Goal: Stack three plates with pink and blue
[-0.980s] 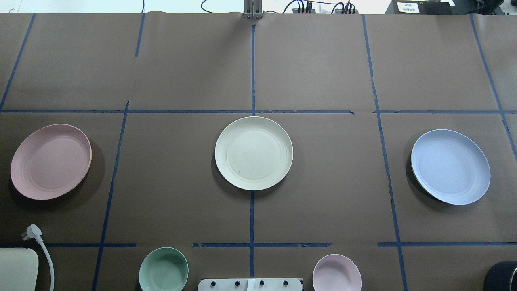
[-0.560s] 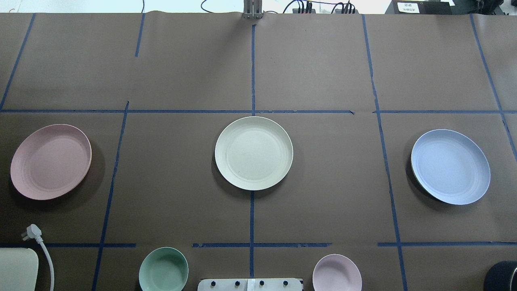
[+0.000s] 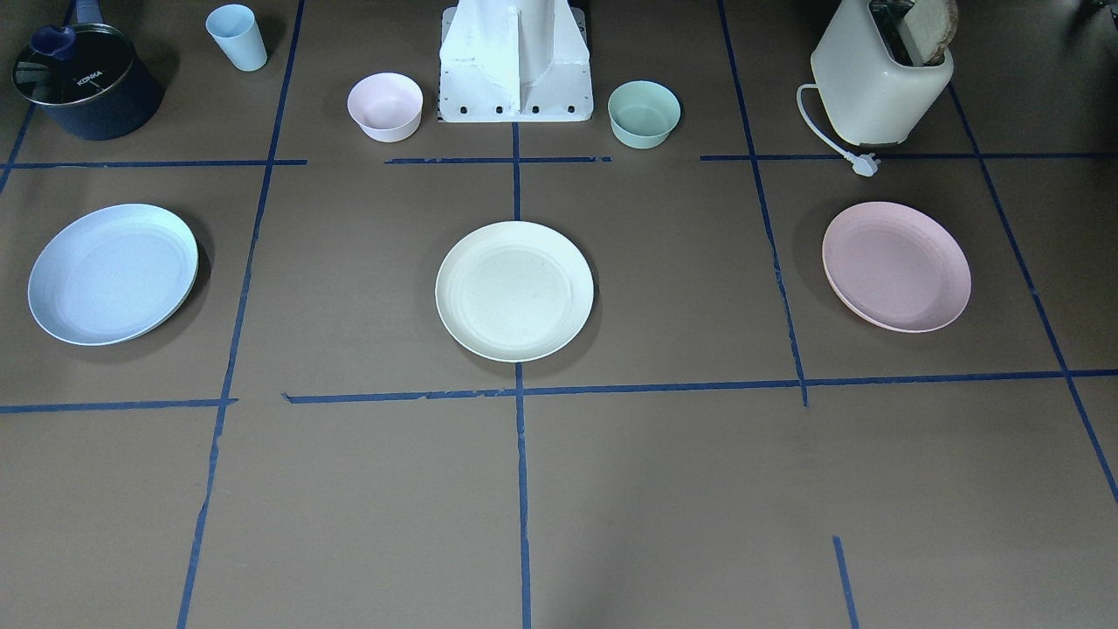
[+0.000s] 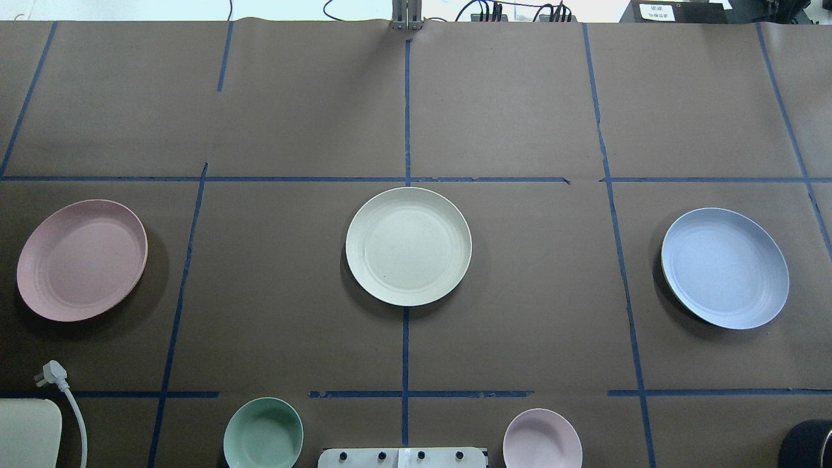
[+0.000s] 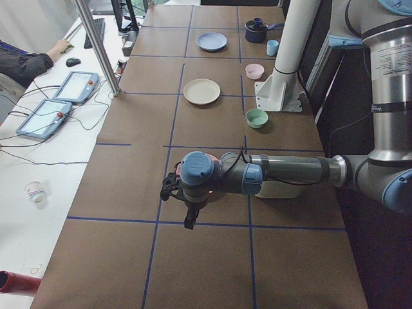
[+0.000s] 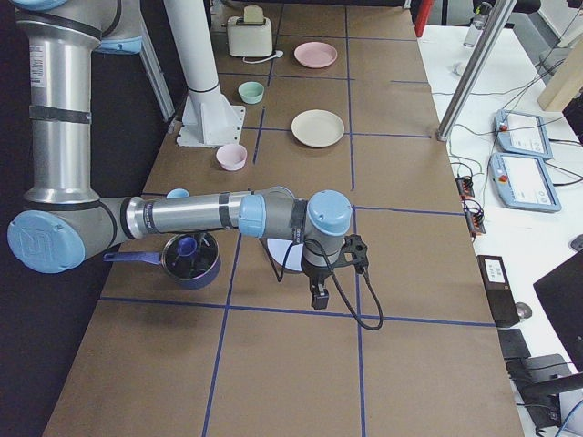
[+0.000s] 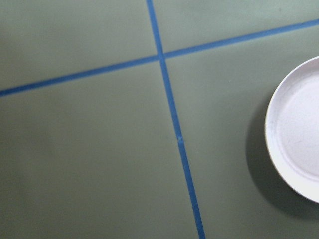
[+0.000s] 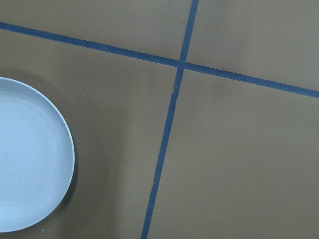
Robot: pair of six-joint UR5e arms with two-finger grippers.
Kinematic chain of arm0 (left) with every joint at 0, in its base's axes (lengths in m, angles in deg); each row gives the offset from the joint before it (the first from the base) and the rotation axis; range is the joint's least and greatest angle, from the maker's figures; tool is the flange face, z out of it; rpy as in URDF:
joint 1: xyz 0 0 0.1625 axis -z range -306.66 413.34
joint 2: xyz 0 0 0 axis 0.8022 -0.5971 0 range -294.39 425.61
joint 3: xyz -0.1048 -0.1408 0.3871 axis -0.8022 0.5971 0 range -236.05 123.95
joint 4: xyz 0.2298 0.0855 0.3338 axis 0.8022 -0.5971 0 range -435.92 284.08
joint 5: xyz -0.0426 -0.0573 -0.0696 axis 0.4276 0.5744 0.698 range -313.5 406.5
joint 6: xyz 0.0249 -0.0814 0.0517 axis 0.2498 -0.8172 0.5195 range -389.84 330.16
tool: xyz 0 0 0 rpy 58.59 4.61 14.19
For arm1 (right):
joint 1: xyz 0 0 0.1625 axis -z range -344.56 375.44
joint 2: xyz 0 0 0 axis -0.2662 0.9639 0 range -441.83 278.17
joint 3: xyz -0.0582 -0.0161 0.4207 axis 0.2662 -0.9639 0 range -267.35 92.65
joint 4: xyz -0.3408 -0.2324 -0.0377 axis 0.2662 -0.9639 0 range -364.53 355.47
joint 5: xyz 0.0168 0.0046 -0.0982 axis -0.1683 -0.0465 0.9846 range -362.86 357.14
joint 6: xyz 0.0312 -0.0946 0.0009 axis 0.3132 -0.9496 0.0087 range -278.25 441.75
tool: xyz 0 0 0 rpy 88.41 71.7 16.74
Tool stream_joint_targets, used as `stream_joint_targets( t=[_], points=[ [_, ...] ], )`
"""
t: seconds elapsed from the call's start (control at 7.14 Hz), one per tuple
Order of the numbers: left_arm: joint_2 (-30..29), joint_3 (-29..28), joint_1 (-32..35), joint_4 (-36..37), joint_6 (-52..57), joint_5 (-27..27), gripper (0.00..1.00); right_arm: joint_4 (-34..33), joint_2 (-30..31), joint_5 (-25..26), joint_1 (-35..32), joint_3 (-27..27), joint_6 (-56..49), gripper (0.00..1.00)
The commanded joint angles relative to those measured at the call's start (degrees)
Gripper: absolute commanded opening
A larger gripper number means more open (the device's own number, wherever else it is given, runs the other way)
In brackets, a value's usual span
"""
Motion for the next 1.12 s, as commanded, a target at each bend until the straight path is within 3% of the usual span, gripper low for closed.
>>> stream_joint_targets(
  t=[0.0,0.14,0.42,0.56,0.98],
  points=[
    [-0.05,-1.76,-4.29,-9.01,-6.79,0.18,1.00,6.49,0.42,-1.94,1.82,-1.00,0.46,1.00],
    [-0.22,-2.99,-9.89,-14.63,-19.56,-0.52,1.00,6.78,0.43,-2.03,2.62,-1.00,3.34,1.00],
    [-0.22,-7.63,-22.10,-32.53,-45.67,-9.19,1.00,6.96,0.43,-2.12,2.98,-1.00,4.42,1.00],
    [-0.22,-9.57,-26.34,-37.92,-53.54,-10.71,1.00,6.96,0.43,-2.12,3.07,-0.91,4.42,1.00],
    [-0.57,-12.66,-33.75,-41.32,-58.01,-10.99,1.00,7.31,0.51,-2.12,3.07,-0.91,4.34,1.00]
  ],
)
